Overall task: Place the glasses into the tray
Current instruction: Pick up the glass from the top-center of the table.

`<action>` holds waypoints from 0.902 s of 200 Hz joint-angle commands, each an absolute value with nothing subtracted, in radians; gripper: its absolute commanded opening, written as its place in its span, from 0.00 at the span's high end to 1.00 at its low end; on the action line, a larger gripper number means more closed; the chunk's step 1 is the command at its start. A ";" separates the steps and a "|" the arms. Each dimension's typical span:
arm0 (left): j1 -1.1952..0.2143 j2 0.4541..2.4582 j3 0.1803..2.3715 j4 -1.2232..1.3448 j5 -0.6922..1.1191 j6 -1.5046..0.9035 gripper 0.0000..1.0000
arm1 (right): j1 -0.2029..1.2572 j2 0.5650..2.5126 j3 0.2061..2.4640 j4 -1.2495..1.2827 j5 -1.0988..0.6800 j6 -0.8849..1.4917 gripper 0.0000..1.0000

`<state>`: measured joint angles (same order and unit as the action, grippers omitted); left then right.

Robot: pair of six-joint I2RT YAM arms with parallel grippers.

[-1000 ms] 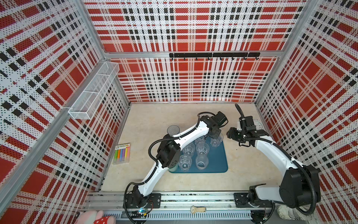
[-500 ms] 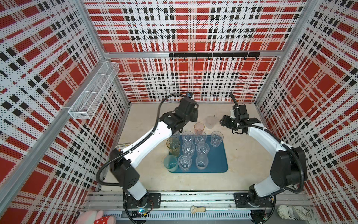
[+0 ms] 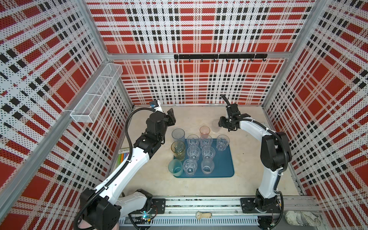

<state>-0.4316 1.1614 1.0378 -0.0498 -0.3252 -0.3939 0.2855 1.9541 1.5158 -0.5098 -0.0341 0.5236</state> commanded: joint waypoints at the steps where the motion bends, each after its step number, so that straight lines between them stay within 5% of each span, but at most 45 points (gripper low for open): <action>1: -0.423 1.141 1.018 -0.003 -0.295 -0.412 0.39 | 0.293 2.014 1.565 -0.530 -0.005 0.502 0.45; 39: -0.420 1.135 1.002 -0.009 -0.284 -0.419 0.38 | 0.303 2.108 1.637 -0.551 -0.005 0.487 0.52; 121: -0.420 1.171 1.005 -0.028 -0.223 -0.445 0.38 | 0.309 2.066 1.660 -0.584 0.036 0.451 0.86; 180: -0.420 1.172 0.999 -0.028 -0.223 -0.451 0.36 | 0.307 1.939 1.680 -0.638 0.079 0.416 0.90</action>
<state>-0.4267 1.1755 1.0065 -0.0364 -0.2352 -0.4461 0.3035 2.0457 1.6409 -0.5991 0.0448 0.4454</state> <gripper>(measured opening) 0.634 0.112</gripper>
